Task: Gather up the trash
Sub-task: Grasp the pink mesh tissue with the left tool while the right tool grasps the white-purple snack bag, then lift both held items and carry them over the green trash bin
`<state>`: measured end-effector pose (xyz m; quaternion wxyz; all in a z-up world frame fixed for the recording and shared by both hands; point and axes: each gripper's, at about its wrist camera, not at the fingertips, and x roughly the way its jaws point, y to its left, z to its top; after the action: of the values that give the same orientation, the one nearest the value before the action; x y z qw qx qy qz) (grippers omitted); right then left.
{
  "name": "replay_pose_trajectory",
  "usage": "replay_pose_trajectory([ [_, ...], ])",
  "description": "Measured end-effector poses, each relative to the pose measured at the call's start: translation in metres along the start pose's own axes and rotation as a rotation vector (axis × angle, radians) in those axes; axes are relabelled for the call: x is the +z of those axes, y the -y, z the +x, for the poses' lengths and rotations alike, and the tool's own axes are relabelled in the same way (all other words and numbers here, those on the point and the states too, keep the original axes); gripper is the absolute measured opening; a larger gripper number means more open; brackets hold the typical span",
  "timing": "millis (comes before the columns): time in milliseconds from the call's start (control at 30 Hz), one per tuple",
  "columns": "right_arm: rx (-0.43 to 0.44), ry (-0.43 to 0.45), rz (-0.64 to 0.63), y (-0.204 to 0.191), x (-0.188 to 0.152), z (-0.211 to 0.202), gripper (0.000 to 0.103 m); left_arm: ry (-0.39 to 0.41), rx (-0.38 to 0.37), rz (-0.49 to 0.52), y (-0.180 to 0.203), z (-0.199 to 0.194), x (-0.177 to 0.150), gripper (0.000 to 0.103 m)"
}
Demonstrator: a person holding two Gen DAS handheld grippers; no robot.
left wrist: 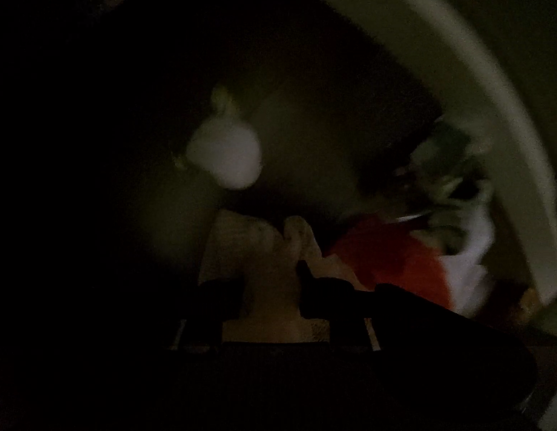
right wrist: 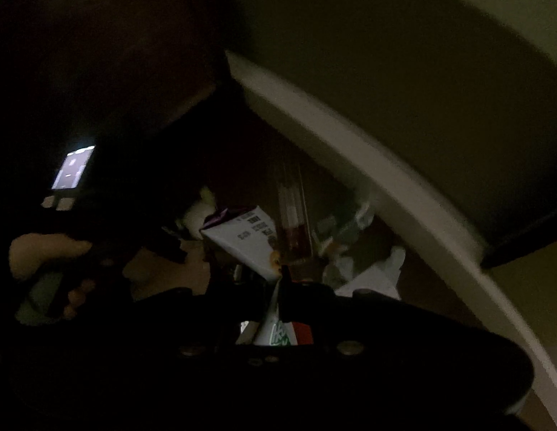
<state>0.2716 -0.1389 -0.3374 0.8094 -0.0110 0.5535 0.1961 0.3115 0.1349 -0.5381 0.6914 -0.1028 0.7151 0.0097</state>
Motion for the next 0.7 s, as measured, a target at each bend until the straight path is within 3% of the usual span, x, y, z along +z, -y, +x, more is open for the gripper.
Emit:
replay_pose_trajectory([
  [267, -0.034, 0.153, -0.009, -0.029, 0.025, -0.108, 0.005, 0.231, -0.084, 0.017, 0.002, -0.155, -0.016, 0.021],
  [433, -0.019, 0.265, -0.028, -0.054, 0.042, -0.181, 0.005, 0.4, -0.16, 0.041, 0.004, -0.264, -0.038, 0.021],
  [700, 0.015, 0.445, -0.098, -0.105, 0.069, -0.276, 0.005, 0.639, -0.209, 0.1, -0.005, -0.405, -0.084, 0.021],
])
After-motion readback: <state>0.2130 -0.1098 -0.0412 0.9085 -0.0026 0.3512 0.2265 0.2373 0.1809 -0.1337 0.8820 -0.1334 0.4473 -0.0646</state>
